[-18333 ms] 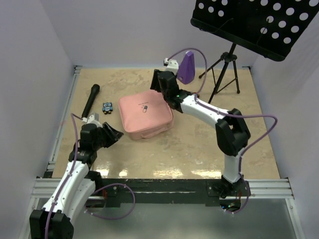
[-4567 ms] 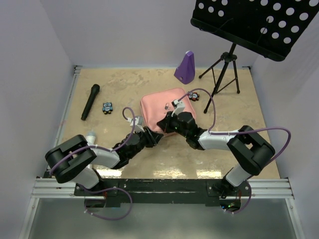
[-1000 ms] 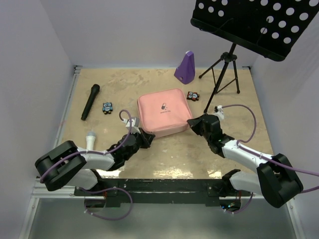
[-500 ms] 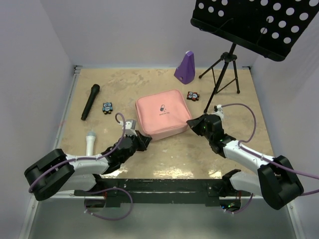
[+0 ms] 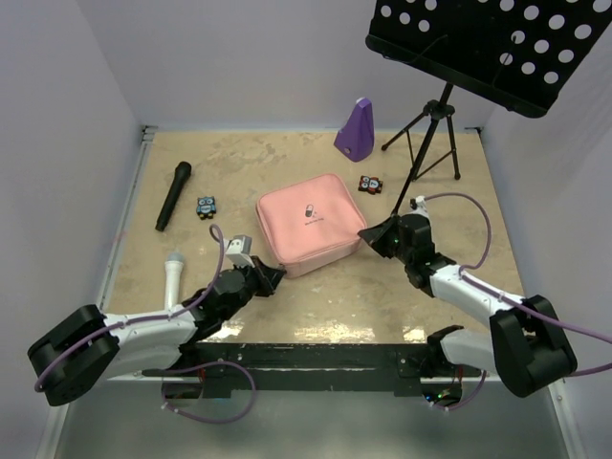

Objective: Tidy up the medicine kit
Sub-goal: Zip the medicine box at the center of the board.

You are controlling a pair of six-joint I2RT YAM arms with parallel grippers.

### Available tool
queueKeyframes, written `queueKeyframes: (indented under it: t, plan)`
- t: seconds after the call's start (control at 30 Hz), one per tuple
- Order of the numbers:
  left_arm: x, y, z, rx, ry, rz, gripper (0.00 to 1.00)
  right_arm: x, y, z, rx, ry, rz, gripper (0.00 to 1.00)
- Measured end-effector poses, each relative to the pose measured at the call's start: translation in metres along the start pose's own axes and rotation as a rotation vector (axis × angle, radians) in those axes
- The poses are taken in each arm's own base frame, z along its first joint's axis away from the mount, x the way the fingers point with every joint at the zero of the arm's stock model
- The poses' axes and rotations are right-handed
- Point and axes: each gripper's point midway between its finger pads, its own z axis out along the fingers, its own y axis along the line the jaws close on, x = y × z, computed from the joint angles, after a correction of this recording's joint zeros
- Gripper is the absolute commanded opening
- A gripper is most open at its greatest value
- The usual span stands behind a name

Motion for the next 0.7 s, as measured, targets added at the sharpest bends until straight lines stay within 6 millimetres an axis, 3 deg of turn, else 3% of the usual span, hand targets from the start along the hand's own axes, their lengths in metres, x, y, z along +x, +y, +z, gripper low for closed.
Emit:
queueKeyframes:
  t: [0.47,0.6,0.7]
  plan:
    - [-0.006,-0.003,-0.008,0.028,-0.031,-0.031,0.0,-0.024,0.006,0.023,0.013,0.018,-0.024,0.02]
    - [-0.007,-0.003,-0.007,0.026,-0.038,-0.032,0.0,-0.028,0.008,0.025,0.004,0.023,-0.067,0.38]
    - [-0.006,0.003,-0.005,0.002,-0.039,-0.026,0.0,-0.052,0.006,0.019,0.011,-0.057,-0.104,0.53]
